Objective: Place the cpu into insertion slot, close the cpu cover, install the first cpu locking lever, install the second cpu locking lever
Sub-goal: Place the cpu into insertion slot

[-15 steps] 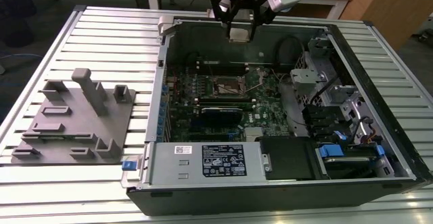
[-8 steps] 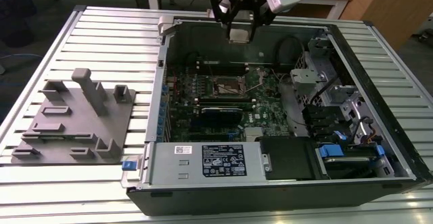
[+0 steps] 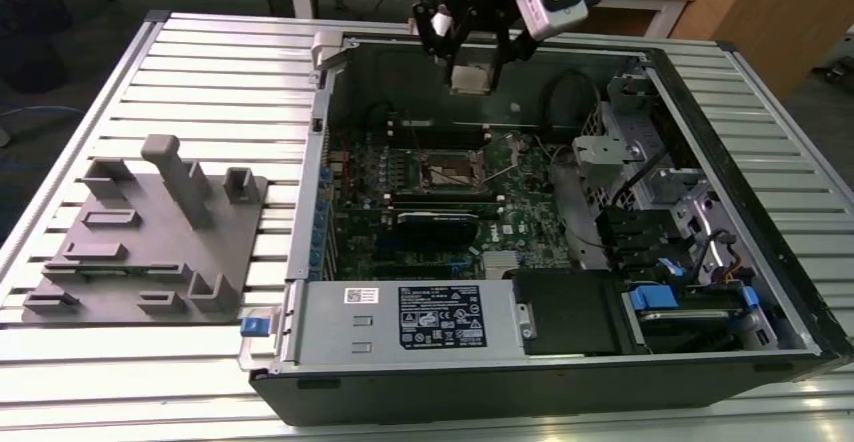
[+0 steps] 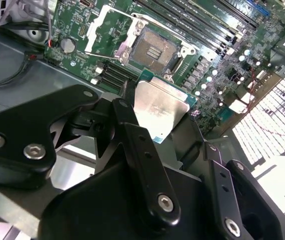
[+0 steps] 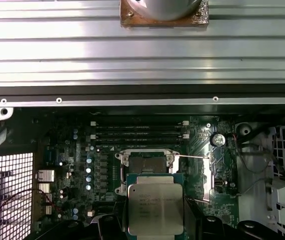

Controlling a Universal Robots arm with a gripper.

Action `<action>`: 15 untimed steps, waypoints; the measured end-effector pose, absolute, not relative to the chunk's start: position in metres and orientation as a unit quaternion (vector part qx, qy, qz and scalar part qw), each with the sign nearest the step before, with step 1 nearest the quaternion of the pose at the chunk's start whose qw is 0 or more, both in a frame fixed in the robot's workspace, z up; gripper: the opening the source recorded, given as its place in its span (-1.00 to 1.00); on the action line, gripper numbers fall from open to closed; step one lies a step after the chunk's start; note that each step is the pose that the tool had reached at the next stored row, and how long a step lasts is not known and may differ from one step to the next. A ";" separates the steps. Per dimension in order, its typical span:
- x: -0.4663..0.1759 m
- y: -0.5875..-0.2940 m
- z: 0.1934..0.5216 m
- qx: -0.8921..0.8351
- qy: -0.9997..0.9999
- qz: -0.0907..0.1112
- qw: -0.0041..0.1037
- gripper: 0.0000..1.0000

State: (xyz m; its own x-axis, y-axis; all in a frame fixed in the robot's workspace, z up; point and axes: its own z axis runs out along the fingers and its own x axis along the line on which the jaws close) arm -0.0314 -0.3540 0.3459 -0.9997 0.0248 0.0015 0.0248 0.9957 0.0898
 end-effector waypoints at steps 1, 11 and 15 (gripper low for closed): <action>-0.031 -0.354 0.344 -0.012 -0.999 -0.045 0.000 0.07; -0.032 -0.354 0.327 -0.012 -0.999 -0.045 0.000 0.07; -0.033 -0.354 0.324 -0.012 -0.999 -0.045 0.000 0.07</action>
State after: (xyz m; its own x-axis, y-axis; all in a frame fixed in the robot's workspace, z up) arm -0.0328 -0.3540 0.3237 -0.9997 0.0248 0.0015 0.0248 0.9956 0.0899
